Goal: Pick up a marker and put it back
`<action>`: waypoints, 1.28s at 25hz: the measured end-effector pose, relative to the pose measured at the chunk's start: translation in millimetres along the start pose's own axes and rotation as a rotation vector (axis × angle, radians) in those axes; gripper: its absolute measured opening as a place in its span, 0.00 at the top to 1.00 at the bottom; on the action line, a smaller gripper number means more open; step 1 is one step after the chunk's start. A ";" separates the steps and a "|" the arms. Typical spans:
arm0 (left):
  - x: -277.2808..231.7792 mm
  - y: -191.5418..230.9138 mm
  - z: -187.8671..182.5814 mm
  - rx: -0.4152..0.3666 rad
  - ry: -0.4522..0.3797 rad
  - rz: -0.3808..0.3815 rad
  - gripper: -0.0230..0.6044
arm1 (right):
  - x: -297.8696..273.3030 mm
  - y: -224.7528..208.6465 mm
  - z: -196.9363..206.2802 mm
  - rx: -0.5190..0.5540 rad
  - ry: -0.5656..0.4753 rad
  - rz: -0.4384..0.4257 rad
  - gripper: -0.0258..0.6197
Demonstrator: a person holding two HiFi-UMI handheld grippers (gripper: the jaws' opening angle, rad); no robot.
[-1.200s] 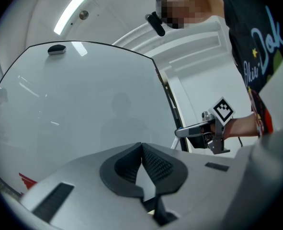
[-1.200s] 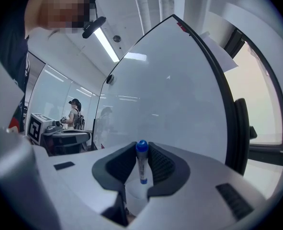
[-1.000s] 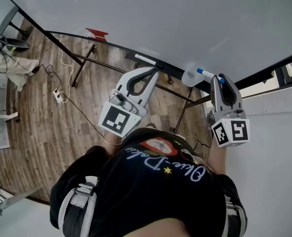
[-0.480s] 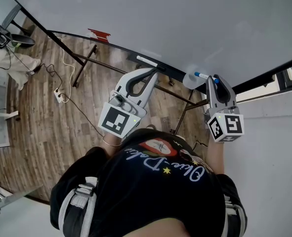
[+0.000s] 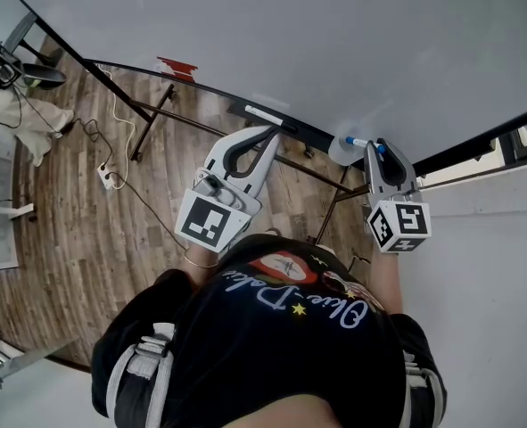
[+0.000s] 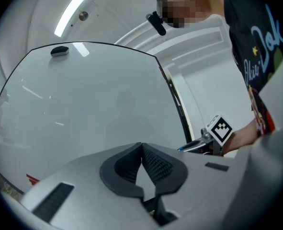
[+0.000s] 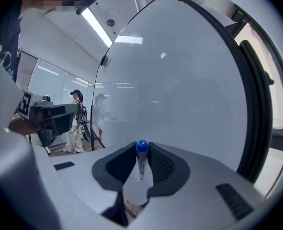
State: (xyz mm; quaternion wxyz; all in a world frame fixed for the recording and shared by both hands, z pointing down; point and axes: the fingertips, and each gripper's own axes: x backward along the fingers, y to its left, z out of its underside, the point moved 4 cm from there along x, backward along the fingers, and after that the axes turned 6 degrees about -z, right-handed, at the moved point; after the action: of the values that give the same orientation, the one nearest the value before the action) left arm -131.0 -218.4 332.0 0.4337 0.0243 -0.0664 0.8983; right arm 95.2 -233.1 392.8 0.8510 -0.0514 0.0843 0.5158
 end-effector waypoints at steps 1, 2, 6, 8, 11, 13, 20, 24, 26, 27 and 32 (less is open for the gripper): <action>-0.2 0.5 0.1 0.000 0.000 0.000 0.96 | -1.0 -0.1 1.6 -0.001 0.004 0.001 0.84; -0.3 1.0 0.1 0.001 0.000 0.000 0.96 | -2.1 -0.1 2.9 -0.002 0.008 0.001 0.84; -1.3 3.5 0.8 -0.001 0.002 0.000 0.96 | -7.1 1.0 7.0 -0.003 0.014 -0.004 0.84; -1.7 4.7 1.8 -0.002 0.005 -0.001 0.96 | -9.1 1.3 9.4 -0.004 0.017 -0.007 0.84; -1.9 6.7 2.8 0.000 0.009 -0.003 0.96 | -12.1 1.9 12.7 -0.003 0.022 -0.007 0.84; -1.8 7.2 2.3 -0.001 0.008 -0.001 0.96 | -14.4 3.1 14.5 0.000 0.026 -0.010 0.84; -2.1 9.2 0.9 -0.006 0.005 0.000 0.96 | -20.4 5.4 19.2 0.011 0.029 -0.013 0.84; -2.1 9.4 0.5 -0.003 0.003 0.001 0.96 | -21.6 6.8 19.1 0.022 0.019 -0.011 0.84; -2.3 9.8 0.1 -0.002 0.001 0.001 0.96 | -21.9 6.9 18.8 0.024 0.016 -0.010 0.84; -2.3 9.9 0.1 -0.004 0.000 0.002 0.96 | -22.1 7.0 19.0 0.025 0.015 -0.010 0.84; -1.7 10.6 1.9 0.002 0.003 0.001 0.96 | -21.7 10.1 19.8 0.033 0.012 -0.010 0.84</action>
State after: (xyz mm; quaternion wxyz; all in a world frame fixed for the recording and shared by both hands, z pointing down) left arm -138.3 -226.6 332.6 0.4333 0.0232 -0.0648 0.8986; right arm 78.2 -243.8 416.4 0.8537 -0.0407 0.0978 0.5098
